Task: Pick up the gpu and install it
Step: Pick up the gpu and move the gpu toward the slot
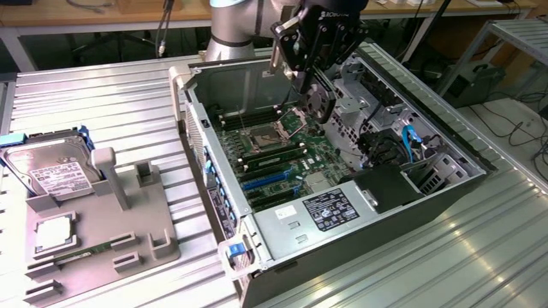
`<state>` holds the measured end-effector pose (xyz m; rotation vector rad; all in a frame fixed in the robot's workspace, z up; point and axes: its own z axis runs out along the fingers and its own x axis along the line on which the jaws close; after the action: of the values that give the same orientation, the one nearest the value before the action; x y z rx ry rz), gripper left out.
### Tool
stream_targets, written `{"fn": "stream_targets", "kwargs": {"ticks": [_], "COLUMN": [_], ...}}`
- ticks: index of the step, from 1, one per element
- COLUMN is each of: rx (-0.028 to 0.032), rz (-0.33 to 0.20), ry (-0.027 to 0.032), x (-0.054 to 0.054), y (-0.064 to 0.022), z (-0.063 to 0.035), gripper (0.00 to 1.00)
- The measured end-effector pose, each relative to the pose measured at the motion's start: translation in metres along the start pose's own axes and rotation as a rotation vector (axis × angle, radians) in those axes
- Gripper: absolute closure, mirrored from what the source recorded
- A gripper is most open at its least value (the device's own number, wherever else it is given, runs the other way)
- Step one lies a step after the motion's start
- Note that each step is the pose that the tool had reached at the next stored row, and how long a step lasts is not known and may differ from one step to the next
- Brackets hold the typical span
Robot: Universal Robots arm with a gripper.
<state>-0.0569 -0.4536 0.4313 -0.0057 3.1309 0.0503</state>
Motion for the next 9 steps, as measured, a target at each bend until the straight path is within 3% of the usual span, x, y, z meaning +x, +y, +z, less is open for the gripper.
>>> {"fn": "stream_targets", "kwargs": {"ticks": [3, 9], "rx": [0.0001, 0.0000], "rz": [0.000, 0.000], "ry": [0.0000, 0.0000], "x": [-0.0053, -0.0057], "y": [0.0000, 0.0000], "z": [0.0000, 0.0001], "gripper": [0.73, 0.73]}}
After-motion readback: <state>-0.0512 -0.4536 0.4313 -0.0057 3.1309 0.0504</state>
